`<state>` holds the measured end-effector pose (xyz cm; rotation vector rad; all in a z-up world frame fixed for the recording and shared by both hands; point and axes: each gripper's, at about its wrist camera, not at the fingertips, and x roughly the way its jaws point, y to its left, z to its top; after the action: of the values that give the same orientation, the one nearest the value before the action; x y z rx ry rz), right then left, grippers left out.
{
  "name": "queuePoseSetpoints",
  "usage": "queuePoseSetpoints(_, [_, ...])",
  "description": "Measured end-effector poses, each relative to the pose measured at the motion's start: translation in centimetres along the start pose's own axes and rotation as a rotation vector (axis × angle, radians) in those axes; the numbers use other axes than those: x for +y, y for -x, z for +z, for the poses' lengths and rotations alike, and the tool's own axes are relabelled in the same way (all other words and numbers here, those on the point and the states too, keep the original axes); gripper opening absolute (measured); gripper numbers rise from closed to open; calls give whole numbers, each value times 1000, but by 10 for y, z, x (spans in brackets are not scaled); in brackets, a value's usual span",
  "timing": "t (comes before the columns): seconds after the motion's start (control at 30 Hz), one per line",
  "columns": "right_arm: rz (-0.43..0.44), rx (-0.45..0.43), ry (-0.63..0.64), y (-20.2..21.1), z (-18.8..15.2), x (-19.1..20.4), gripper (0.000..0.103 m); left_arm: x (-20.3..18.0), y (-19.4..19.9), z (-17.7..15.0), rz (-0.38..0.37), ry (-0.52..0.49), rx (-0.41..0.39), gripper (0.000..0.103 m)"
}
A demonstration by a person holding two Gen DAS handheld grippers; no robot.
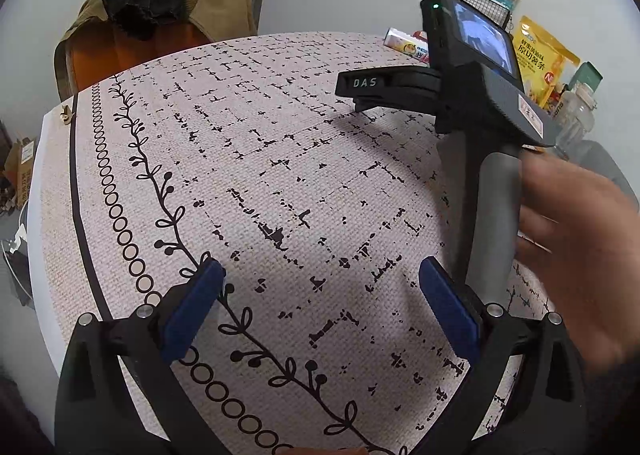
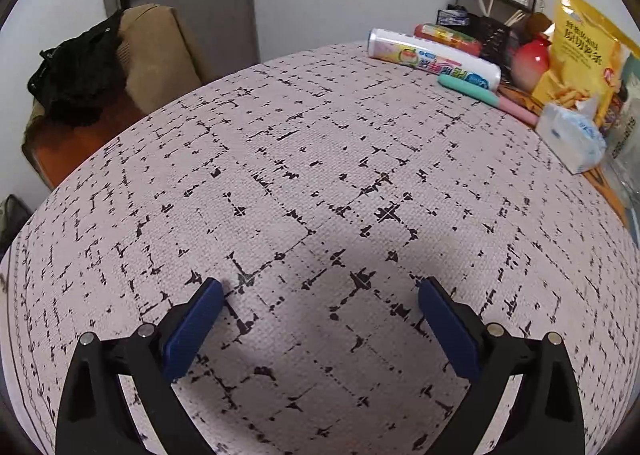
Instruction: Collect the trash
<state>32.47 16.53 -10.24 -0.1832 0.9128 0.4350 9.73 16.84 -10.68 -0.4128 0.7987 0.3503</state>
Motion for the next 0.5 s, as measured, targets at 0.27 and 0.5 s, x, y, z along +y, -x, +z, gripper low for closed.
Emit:
queuePoseSetpoints(0.27, [-6,0,2,0,3,8,96,-10,-5,1,53,-41,20,97])
queuePoseSetpoints(0.5, [-5,0,2,0,3,8,96,-14,-6,0,88,-67,32,97])
